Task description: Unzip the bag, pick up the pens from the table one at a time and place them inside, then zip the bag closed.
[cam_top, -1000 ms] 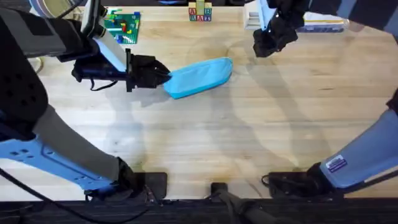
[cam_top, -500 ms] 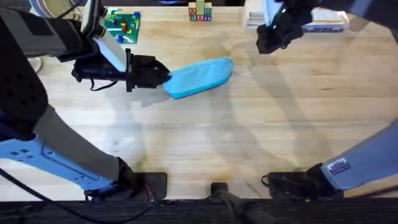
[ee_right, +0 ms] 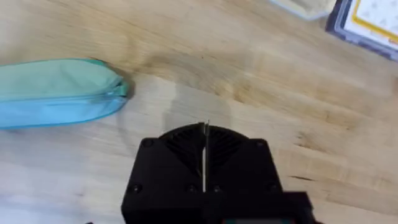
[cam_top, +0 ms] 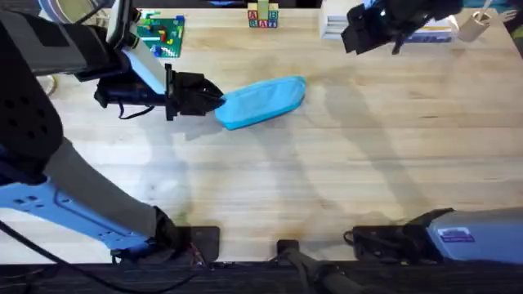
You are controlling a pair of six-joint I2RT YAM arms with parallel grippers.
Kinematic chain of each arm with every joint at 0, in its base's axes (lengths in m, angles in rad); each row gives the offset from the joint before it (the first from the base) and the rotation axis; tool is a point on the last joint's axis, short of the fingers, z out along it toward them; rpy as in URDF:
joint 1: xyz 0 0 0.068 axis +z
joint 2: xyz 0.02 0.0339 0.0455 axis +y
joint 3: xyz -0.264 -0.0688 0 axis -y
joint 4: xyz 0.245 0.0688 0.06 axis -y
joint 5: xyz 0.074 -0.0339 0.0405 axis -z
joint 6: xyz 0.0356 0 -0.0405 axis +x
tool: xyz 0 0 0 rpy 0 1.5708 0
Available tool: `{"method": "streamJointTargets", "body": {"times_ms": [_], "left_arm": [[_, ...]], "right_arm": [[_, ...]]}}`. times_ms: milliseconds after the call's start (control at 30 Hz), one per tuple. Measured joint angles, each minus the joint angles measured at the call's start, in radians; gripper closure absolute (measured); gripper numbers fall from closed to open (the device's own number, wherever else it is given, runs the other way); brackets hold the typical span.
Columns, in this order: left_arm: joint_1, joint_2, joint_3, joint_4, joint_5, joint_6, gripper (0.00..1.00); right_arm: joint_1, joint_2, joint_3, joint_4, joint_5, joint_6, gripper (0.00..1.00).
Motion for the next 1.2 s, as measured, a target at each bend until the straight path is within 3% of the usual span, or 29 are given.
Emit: {"method": "streamJointTargets", "body": {"times_ms": [367,700,1000,1033,1200], "left_arm": [[0.000,0.000,0.000,0.000,0.000,0.000,0.959],[0.000,0.000,0.000,0.000,0.000,0.000,0.959],[0.000,0.000,0.000,0.000,0.000,0.000,0.959],[0.000,0.000,0.000,0.000,0.000,0.000,0.959],[0.000,0.000,0.000,0.000,0.000,0.000,0.959]], "right_arm": [[0.142,-0.208,0.000,-0.073,-0.003,0.026,0.972],[0.150,-0.319,0.000,-0.187,-0.159,0.102,0.969],[0.150,-0.366,0.000,-0.260,-0.192,0.125,0.968],[0.150,-0.367,0.000,-0.266,-0.196,0.131,0.920],[0.150,-0.366,0.000,-0.287,-0.208,0.135,0.202]]}}
